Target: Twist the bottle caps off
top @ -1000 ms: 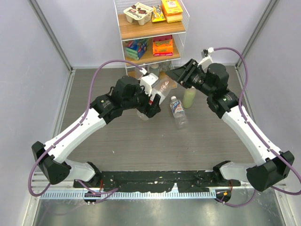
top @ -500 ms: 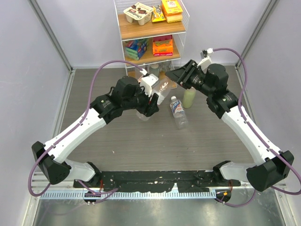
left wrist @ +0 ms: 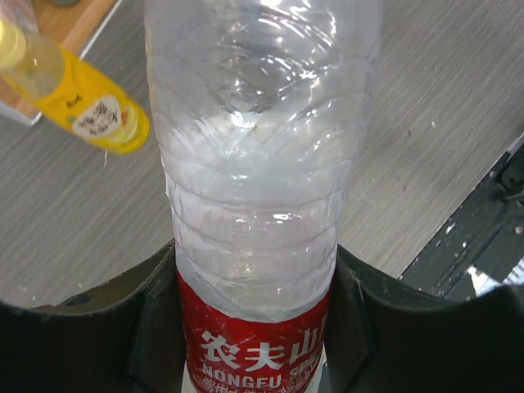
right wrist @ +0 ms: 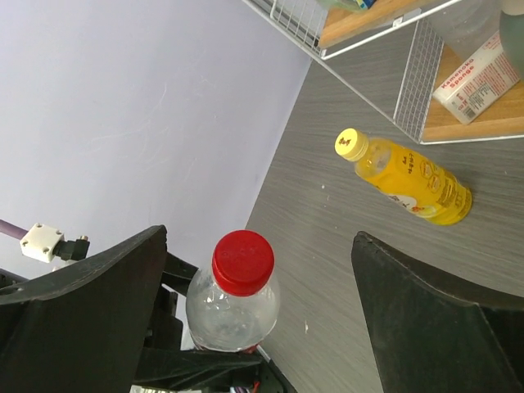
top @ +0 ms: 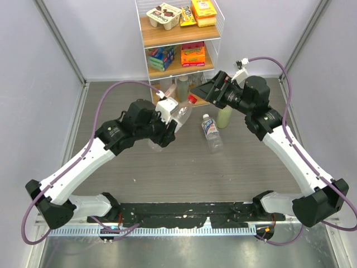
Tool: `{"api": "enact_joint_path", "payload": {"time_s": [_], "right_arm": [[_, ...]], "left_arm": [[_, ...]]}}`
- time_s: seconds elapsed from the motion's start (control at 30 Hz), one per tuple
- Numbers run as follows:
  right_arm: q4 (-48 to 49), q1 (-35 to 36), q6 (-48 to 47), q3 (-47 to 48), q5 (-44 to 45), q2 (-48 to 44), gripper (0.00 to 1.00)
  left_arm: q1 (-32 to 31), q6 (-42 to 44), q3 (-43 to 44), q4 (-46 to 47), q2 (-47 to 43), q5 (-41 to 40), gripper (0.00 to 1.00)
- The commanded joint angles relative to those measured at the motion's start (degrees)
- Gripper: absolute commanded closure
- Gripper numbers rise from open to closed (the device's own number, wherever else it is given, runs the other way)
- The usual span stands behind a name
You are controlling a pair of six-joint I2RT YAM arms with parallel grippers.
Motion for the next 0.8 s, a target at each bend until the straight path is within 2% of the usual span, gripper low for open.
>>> {"api": "enact_joint_path", "payload": {"time_s": [0.0, 0.27, 0.57, 0.63, 0.7, 0.77], "right_arm": [[-0.1, -0.3, -1.4, 1.0, -3.8, -0.2, 0.01], [6.4, 0.6, 3.7, -5.6, -7.5, -0.4, 0.02], [8.2, 4.1, 4.7, -6.7, -5.9, 2.3, 0.26], [9.0, 4.3, 5.2, -7.2, -5.4, 2.3, 0.28], [10.0, 4.3, 6.3, -8.2, -4.9, 2.3, 0.34], [10.9, 4.3, 6.8, -8.8, -4.7, 2.2, 0.36]], "left_arm": [[-0.2, 0.4, -2.4, -3.3, -3.4, -2.6, 0.71], [-0.2, -0.8, -5.4, -3.8, -5.1, -3.9, 0.74], [-0.2, -1.8, -6.1, -3.0, -4.0, -3.9, 0.77], [-0.3, -1.9, -6.4, -2.8, -4.1, -3.9, 0.77], [-0.2, -2.0, -6.7, -2.7, -4.3, -4.0, 0.77], [-0.2, -2.0, -6.9, -2.6, -4.3, -3.9, 0.78]]}}
